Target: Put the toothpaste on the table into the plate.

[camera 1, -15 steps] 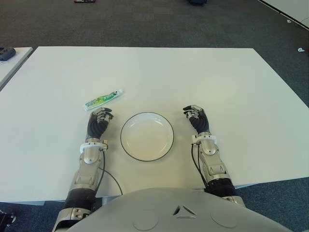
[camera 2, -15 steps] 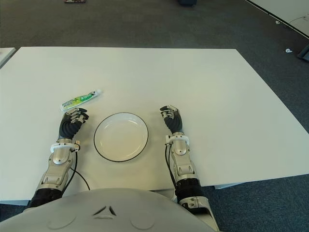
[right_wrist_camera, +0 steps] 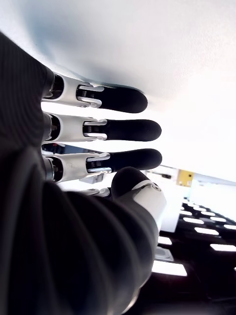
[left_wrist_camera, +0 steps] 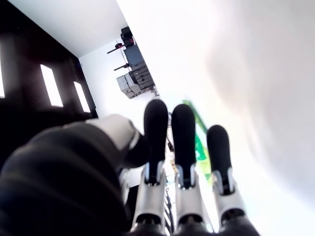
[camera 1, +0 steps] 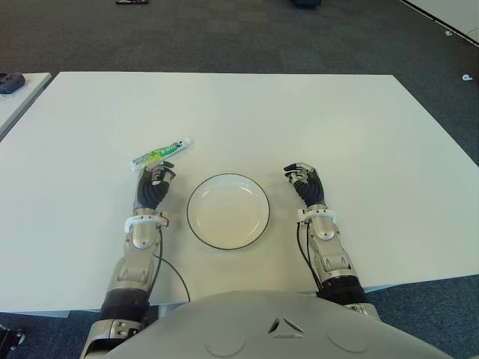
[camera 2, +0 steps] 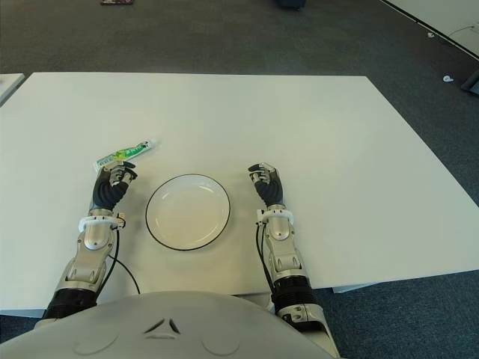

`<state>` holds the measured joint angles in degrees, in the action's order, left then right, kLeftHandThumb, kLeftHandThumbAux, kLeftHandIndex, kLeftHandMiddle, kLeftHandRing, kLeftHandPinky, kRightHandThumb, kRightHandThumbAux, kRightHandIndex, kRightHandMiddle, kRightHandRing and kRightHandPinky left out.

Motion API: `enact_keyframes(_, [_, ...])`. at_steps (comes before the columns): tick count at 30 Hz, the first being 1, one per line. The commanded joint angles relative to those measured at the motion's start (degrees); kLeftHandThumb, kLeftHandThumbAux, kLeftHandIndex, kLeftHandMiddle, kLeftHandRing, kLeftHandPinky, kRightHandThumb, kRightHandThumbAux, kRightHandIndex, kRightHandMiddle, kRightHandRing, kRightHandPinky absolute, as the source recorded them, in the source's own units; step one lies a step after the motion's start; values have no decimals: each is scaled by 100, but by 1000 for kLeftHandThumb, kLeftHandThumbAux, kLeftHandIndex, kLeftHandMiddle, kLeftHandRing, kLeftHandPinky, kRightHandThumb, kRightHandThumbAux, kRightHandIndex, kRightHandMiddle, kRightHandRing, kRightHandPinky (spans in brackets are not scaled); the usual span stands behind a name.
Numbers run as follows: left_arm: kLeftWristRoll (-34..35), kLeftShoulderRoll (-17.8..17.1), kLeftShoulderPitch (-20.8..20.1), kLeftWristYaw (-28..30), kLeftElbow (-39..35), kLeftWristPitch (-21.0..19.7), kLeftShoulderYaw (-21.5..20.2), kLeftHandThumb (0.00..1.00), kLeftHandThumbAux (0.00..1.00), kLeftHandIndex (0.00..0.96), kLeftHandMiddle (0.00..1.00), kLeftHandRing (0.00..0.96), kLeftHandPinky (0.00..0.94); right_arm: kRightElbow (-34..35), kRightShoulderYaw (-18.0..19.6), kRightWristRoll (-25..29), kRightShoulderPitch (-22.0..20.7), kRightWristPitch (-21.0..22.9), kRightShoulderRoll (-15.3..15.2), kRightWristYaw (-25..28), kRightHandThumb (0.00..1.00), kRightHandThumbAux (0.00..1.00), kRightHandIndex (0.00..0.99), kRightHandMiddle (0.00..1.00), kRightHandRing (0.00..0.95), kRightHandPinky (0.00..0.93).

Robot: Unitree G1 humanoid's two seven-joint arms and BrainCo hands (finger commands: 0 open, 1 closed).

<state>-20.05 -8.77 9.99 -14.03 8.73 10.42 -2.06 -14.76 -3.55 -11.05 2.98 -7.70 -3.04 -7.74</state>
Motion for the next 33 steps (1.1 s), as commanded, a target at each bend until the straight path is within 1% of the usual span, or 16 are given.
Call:
enact_keyframes(1, [-668, -260, -181, -168, -380, -388, 126, 705, 726, 425, 529, 485, 363, -113, -34, -43, 2, 29, 5, -9, 709, 732, 416, 406, 393, 408])
enact_keyframes(5, [-1023, -439, -268, -208, -431, -488, 228, 703, 727, 423, 508, 460, 339, -138, -33, -38, -8, 42, 4, -17, 709, 732, 416, 406, 392, 405])
enact_keyframes(10, [-1351, -722, -564, -219, -254, -523, 346, 703, 728, 420, 477, 430, 313, -165, -20, -10, -12, 29, 6, -13, 710, 732, 416, 405, 390, 400])
enact_keyframes(12, [-1498, -885, -744, -209, -123, -553, 401, 703, 728, 420, 470, 426, 339, -167, -17, -3, -12, 23, 8, -12, 710, 732, 416, 404, 390, 400])
enact_keyframes(14, [-1610, -996, -856, -218, -36, -576, 444, 778, 704, 396, 494, 484, 422, -166, -16, -2, -10, 18, 10, -13, 710, 732, 416, 404, 389, 400])
enact_keyframes(16, [-1753, -1122, -962, -198, 30, -633, 493, 806, 694, 403, 487, 482, 422, -155, -14, -3, -6, 16, 13, -18, 710, 732, 416, 403, 389, 400])
enact_keyframes(17, [-1812, -1173, -1001, -189, 49, -661, 517, 817, 688, 419, 471, 445, 389, -149, -13, -4, -4, 16, 14, -21, 710, 732, 416, 404, 389, 402])
enact_keyframes(20, [-1923, -1311, -1099, -163, 103, -688, 587, 830, 682, 437, 451, 384, 338, -137, -14, -22, -1, 28, 13, -40, 710, 732, 416, 404, 390, 406])
enact_keyframes(21, [-1953, -1363, -1135, -152, 124, -688, 614, 803, 689, 431, 415, 352, 313, -134, -16, -32, -1, 35, 11, -49, 709, 732, 416, 404, 390, 405])
enact_keyframes(23, [-2001, -1517, -1284, -69, 233, -673, 671, 739, 704, 416, 301, 258, 241, -122, -18, -57, 4, 60, 0, -67, 708, 732, 416, 402, 389, 404])
enact_keyframes(24, [-2006, -1592, -1374, -42, 332, -649, 694, 730, 706, 414, 278, 240, 229, -120, -19, -64, 11, 66, -6, -73, 708, 732, 416, 401, 389, 403])
enact_keyframes(25, [-2006, -1643, -1436, -30, 404, -631, 713, 654, 677, 316, 232, 201, 202, -119, -20, -67, 16, 69, -11, -77, 708, 732, 416, 400, 388, 403])
enact_keyframes(26, [-2040, -1753, -1609, -57, 659, -557, 758, 603, 658, 252, 202, 175, 185, -122, -16, -66, 19, 74, -13, -82, 708, 733, 416, 400, 388, 402])
enact_keyframes(27, [-2061, -1835, -1730, -84, 840, -504, 796, 581, 604, 187, 161, 143, 174, -117, -14, -65, 26, 78, -15, -84, 709, 733, 416, 399, 386, 400])
enact_keyframes(29, [-2126, -1930, -1867, -189, 1066, -441, 875, 562, 543, 123, 120, 111, 161, -114, -10, -58, 33, 80, -17, -86, 709, 733, 415, 399, 385, 398])
enact_keyframes(33, [-2287, -2046, -2024, -469, 1378, -332, 1042, 546, 454, 49, 69, 70, 135, -103, 0, -32, 45, 84, -13, -75, 710, 733, 416, 399, 384, 397])
